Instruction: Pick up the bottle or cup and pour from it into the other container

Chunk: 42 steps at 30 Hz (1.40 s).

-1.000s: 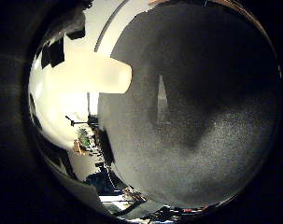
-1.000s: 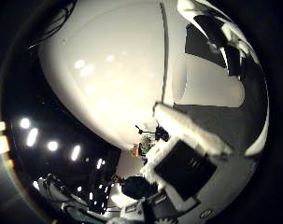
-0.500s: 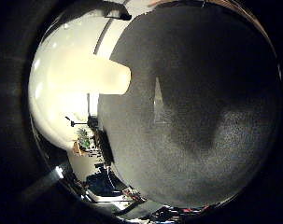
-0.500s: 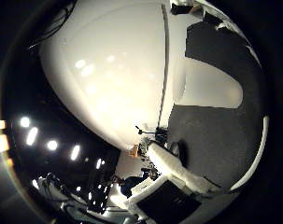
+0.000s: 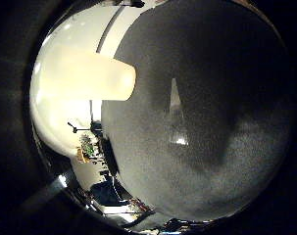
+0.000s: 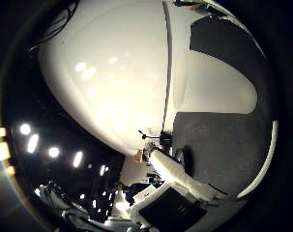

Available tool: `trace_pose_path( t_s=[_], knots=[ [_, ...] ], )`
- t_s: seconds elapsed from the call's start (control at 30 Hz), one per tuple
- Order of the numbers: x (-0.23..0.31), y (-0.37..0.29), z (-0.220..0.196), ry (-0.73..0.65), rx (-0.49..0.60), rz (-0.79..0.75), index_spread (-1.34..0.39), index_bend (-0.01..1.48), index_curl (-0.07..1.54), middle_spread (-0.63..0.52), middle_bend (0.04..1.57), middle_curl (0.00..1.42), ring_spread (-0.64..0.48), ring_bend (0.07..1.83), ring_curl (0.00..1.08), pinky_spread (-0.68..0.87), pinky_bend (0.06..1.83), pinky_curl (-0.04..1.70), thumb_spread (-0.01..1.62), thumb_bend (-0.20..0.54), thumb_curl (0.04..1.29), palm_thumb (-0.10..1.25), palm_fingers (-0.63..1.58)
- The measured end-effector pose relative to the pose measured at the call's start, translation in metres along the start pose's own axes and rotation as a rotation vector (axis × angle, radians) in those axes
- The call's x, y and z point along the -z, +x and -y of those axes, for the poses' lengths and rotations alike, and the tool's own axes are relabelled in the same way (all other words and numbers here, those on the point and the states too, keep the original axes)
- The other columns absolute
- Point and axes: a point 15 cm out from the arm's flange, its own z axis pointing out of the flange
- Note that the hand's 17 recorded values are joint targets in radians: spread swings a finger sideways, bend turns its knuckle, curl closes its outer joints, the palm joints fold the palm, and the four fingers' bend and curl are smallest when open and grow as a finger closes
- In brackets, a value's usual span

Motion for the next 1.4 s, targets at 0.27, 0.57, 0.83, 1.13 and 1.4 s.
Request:
trace_pose_path(
  t_s=[0.27,0.57,0.83,1.13,1.4],
  knots=[
    [-0.012,-0.005,0.004,-0.001,0.007,0.01,-0.16,0.15,0.26,0.12,0.31,0.33,0.14,0.57,0.23,0.36,0.63,0.24,0.97,-0.028,0.32,0.58,0.1],
    [-0.035,-0.005,0.005,-0.019,0.007,0.024,-0.16,0.15,0.25,0.12,0.32,0.33,0.14,0.56,0.22,0.37,0.61,0.25,0.97,-0.029,0.33,0.57,0.11],
    [-0.053,-0.008,0.003,-0.047,0.008,0.032,-0.16,0.15,0.25,0.13,0.31,0.33,0.15,0.56,0.22,0.39,0.62,0.25,0.96,-0.028,0.32,0.56,0.11],
    [-0.072,-0.013,0.0,-0.078,0.013,0.04,-0.14,0.15,0.25,0.15,0.33,0.33,0.16,0.6,0.23,0.39,0.63,0.25,0.96,-0.027,0.32,0.57,0.18],
    [-0.082,-0.013,-0.004,-0.096,-0.001,0.046,-0.13,0.17,0.28,0.07,0.41,0.34,0.06,0.69,0.23,0.37,0.59,0.22,0.98,-0.024,0.34,0.62,0.36]
  ],
)
